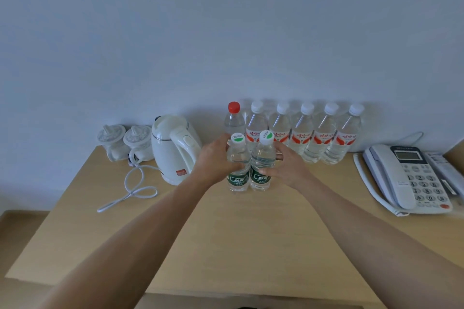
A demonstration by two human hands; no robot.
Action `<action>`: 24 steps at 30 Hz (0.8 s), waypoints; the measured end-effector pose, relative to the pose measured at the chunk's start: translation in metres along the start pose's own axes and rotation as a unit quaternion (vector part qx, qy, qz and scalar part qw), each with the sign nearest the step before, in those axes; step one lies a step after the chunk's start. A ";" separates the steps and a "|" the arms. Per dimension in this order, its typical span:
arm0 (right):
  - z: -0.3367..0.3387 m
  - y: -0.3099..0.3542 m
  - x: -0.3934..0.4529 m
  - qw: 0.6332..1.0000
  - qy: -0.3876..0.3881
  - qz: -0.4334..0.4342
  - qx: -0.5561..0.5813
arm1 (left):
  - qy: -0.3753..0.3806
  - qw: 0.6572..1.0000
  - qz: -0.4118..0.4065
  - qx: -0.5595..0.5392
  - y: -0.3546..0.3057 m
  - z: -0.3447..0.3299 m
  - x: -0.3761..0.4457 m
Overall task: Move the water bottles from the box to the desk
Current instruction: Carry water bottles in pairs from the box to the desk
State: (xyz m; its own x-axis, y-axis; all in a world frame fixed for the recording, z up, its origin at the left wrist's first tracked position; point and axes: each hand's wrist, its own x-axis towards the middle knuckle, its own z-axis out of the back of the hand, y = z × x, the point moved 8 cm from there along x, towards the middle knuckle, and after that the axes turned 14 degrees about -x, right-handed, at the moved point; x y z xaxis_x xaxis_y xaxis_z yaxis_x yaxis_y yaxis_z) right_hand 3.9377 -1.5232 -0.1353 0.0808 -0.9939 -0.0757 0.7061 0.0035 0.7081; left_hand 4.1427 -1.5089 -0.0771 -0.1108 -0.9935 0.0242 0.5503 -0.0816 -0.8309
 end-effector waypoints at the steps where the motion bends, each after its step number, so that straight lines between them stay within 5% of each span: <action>1: 0.004 0.000 -0.001 1.000 -0.015 -0.001 0.004 | -0.014 1.000 -0.010 0.017 -0.008 0.006 0.001; 6: 0.014 0.005 -0.006 0.998 -0.057 0.003 -0.007 | -0.021 0.995 -0.004 0.097 -0.028 0.008 0.012; 24: 0.015 0.011 -0.016 0.996 -0.084 0.011 -0.042 | -0.036 0.993 0.026 0.106 -0.023 0.027 0.054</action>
State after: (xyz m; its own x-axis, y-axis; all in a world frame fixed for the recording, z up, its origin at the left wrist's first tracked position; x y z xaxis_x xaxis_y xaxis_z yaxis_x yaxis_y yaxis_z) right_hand 3.9333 -1.5091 -0.1155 -0.0161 -0.9979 0.0627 0.7618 0.0284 0.6472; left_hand 4.1465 -1.5627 -0.0422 -0.0220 -0.9993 0.0309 0.7161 -0.0373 -0.6970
